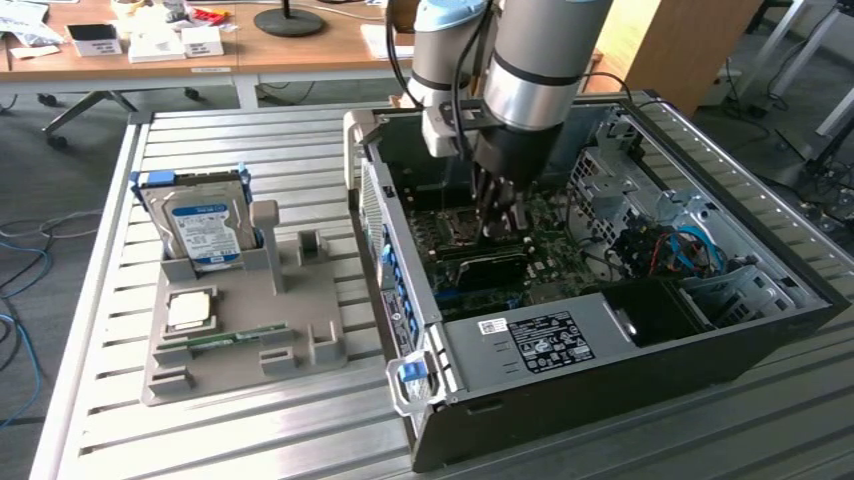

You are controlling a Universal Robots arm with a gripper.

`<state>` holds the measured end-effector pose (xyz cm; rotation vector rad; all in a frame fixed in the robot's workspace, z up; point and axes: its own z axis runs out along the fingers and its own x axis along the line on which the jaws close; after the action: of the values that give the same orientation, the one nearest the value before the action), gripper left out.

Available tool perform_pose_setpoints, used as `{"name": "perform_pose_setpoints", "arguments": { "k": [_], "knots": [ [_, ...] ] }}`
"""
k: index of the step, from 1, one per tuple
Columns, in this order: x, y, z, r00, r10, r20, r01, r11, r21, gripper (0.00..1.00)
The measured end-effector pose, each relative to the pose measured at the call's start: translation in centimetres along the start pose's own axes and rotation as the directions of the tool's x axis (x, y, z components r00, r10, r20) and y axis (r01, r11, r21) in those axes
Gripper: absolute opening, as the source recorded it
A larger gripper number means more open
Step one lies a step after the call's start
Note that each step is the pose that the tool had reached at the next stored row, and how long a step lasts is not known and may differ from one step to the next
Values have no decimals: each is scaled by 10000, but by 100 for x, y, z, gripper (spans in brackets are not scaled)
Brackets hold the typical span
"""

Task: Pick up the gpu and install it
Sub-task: 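Press down on the gpu until it lock into place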

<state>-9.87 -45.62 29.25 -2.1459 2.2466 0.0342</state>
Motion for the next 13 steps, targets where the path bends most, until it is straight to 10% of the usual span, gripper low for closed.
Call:
{"name": "perform_pose_setpoints", "arguments": {
  "k": [13],
  "knots": [
    [-17, -13, -421, 10000, 0, 2, 0, 10000, 1, 11]
  ]
}}
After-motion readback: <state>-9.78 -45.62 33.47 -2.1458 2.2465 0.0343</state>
